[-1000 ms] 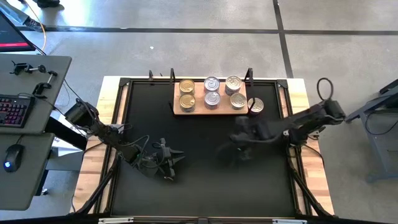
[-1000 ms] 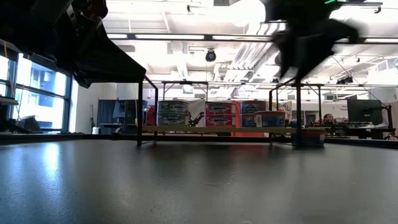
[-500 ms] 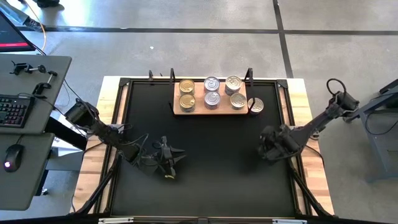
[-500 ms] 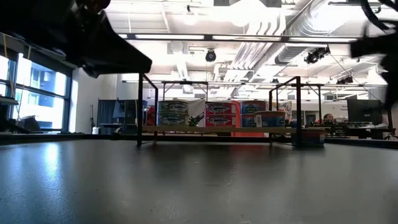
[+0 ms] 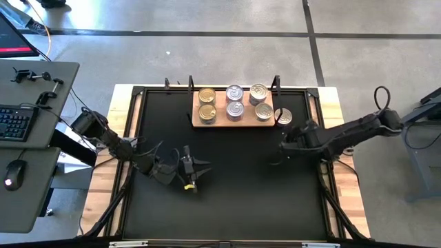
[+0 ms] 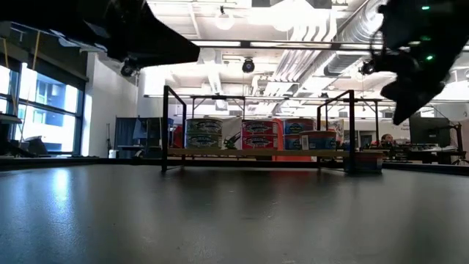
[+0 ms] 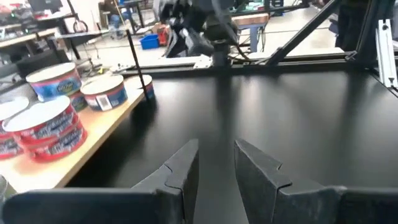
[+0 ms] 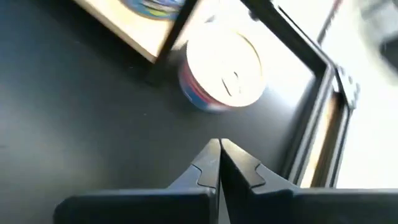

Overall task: Stack canned seafood by type on shelf
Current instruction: Stack the blue tuna can on top of the blue tuna can

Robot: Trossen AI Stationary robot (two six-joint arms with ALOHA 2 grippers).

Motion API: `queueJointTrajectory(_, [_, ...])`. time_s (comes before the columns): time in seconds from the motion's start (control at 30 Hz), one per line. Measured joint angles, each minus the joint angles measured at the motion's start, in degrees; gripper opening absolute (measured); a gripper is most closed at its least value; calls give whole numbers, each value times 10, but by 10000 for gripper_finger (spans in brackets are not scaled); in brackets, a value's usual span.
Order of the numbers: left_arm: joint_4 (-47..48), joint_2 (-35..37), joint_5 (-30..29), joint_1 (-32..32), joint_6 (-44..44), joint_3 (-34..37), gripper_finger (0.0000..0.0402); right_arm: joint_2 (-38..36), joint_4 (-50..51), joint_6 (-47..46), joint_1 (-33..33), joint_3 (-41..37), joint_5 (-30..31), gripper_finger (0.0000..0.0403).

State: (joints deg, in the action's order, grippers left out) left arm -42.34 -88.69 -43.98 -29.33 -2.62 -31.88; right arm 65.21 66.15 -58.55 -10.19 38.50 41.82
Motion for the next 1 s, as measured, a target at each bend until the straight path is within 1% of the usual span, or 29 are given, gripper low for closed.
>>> queueJointTrajectory(0.1, [-1, 0, 5, 4, 24, -8, 90, 0, -64, 151, 36, -11, -1, 0])
queueJointTrajectory(0.17, [0, 0, 6, 4, 39, -13, 90, 0, -108, 208, 62, -24, -27, 0])
queueJointTrajectory(0.23, [-1, 1, 15, 4, 48, -14, 90, 0, -141, 245, 84, -37, -49, 0])
queueJointTrajectory(0.3, [-5, 1, 17, 4, 53, -14, 90, 0, -166, 263, 98, -52, -43, 0])
queueJointTrajectory(0.4, [-9, 1, 17, 4, 54, -14, 90, 0, -199, 276, 120, -70, -18, 0])
queueJointTrajectory(0.57, [-8, 1, 17, 4, 51, -14, 90, 0, -232, 249, 175, -94, -9, 0])
queueJointTrajectory(0.63, [-8, 1, 17, 4, 46, -14, 90, 0, -254, 252, 194, -103, -8, 0])
queueJointTrajectory(0.73, [-4, 1, 17, 3, 45, -14, 90, 0, -322, 291, 217, -122, -10, 0])
queueJointTrajectory(0.83, [-5, 1, 17, 4, 48, -14, 90, 0, -395, 340, 234, -139, -24, 0])
queueJointTrajectory(0.9, [-5, 1, 17, 4, 48, -14, 90, 0, -409, 364, 245, -143, -30, 0])
queueJointTrajectory(1.0, [-5, 1, 17, 4, 48, -14, 90, 0, -410, 372, 262, -143, -40, 0])
